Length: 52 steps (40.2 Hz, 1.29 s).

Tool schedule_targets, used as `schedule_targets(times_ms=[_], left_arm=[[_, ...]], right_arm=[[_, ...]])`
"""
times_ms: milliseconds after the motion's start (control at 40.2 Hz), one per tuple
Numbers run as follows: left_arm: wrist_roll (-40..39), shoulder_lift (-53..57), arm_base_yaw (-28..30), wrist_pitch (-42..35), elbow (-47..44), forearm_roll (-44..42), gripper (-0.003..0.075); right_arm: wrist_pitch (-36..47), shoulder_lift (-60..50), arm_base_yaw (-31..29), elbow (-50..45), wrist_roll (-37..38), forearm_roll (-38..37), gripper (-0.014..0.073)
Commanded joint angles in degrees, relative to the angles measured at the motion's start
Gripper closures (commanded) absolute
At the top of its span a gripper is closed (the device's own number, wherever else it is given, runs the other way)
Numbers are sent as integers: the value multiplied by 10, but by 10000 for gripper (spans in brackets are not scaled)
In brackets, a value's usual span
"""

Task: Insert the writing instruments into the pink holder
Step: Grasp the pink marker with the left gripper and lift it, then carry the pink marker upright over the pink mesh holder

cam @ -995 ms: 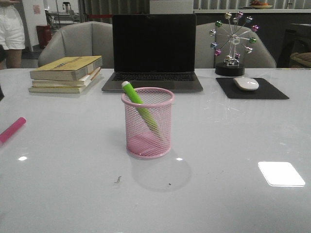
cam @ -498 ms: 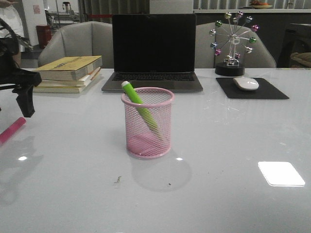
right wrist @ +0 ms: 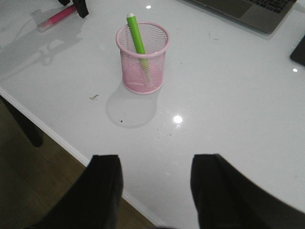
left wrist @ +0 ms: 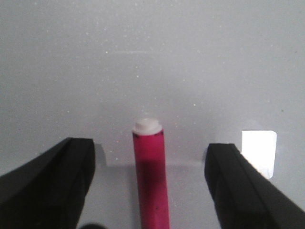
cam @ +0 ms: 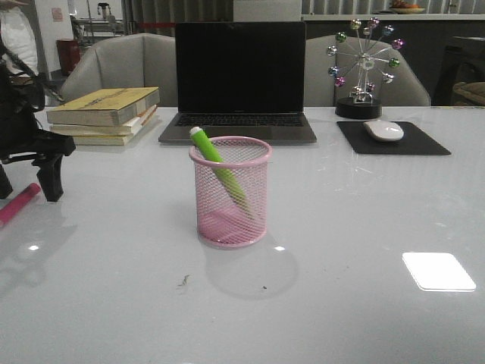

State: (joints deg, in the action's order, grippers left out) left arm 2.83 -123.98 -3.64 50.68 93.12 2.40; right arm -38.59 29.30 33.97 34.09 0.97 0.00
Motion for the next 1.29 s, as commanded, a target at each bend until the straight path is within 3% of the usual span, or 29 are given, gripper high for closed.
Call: schedule_targets(times_ms=[0,124,473,721,1045,1269], left_arm=[[-6,27,0,-7,18,2,194],[-6,26,0,-5,18,2,225],[-6,26,0,2,21,2,633],[14,87,-5,-35,-2,33,629],[45,339,-74,-303,-232,64,629],[45,488,-165,-492,-387,67,629]], right_arm=[[41,0,-2,16,-4,-6,150],[41,0,-2,16,-4,-6,150],[41,0,-2,16,-4,-6,150],[41,0,-2,16,-4,-6,150],[41,0,-2,16,-4,-6,150],[41,0,-2,16,-4,-6,150]])
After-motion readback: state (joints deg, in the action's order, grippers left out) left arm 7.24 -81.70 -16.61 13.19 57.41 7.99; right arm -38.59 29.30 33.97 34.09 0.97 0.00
